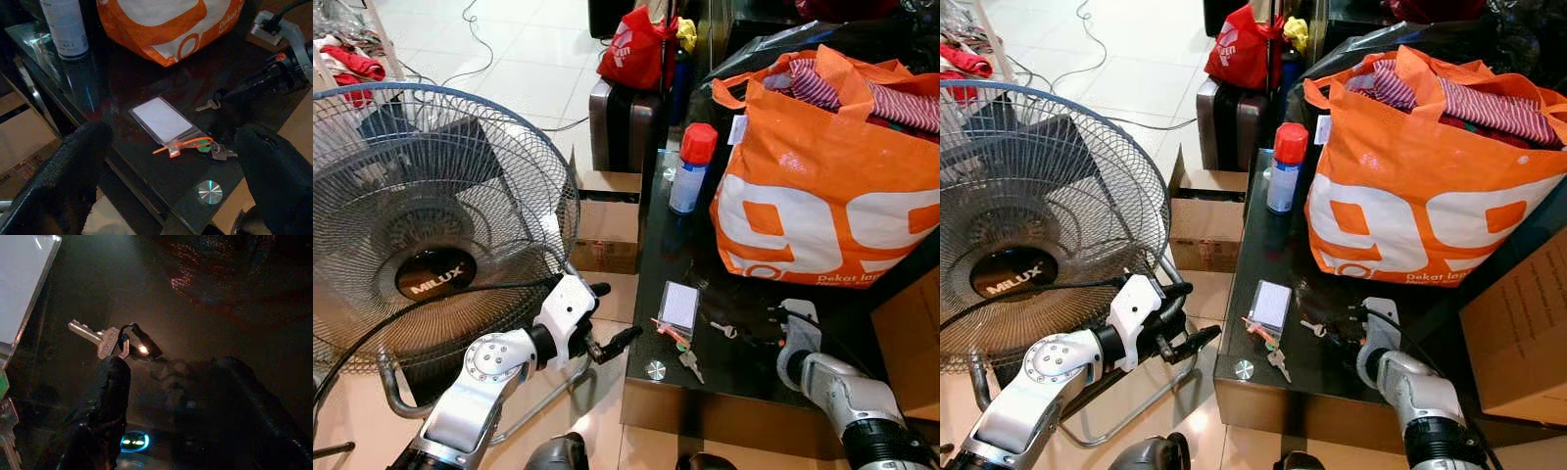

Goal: Hang keys on a hook

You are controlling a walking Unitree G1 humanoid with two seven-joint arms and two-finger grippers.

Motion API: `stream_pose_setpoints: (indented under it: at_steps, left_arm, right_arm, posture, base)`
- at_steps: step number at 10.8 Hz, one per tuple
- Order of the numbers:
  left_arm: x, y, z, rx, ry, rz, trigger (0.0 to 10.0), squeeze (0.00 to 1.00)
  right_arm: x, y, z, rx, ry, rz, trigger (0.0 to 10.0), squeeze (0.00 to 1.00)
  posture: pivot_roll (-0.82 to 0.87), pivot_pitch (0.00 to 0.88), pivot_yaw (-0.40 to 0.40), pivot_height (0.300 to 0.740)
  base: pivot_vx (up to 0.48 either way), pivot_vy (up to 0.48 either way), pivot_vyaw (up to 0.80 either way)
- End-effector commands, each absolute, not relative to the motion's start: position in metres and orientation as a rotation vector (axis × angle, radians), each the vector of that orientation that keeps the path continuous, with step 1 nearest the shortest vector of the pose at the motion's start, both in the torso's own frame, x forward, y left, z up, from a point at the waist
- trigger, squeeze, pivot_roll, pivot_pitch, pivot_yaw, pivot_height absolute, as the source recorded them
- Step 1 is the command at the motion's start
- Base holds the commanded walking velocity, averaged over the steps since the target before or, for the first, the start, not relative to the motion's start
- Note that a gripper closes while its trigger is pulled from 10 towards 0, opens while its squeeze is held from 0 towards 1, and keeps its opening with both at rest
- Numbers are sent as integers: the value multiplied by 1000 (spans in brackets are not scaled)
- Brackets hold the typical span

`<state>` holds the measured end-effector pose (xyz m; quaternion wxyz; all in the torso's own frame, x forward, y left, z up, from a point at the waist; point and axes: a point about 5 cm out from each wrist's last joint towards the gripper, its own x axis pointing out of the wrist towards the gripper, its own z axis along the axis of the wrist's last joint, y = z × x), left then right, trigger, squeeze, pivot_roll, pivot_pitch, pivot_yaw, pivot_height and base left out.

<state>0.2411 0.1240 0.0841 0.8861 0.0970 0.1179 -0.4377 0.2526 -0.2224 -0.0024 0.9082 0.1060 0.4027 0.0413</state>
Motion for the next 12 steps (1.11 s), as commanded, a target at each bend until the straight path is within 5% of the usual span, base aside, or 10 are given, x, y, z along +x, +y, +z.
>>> stream_pose_setpoints:
  at_steps: [1, 6, 10, 12]
  left_arm:
    - [239, 123, 86, 207, 246, -922, 10000, 0]
    - [239, 125, 86, 207, 249, -916, 10000, 0]
    - [241, 125, 86, 208, 249, -919, 10000, 0]
    - [241, 125, 86, 209, 248, -918, 10000, 0]
  right_arm:
    - [248, -224, -6, 245, 844, 60, 7804, 0]
    - [257, -216, -3, 295, 787, 8, 9255, 0]
    - [262, -207, 4, 275, 735, 63, 7020, 0]
    - [261, -207, 2, 255, 744, 61, 4000, 0]
  posture:
    - [-103, 129, -2, 740]
    - [-97, 142, -2, 740]
    - [-98, 143, 0, 740]
    - [-97, 143, 0, 740]
  base:
    - [0, 0, 0]
    - [0, 0, 0]
    - [0, 0, 0]
    - [0, 0, 0]
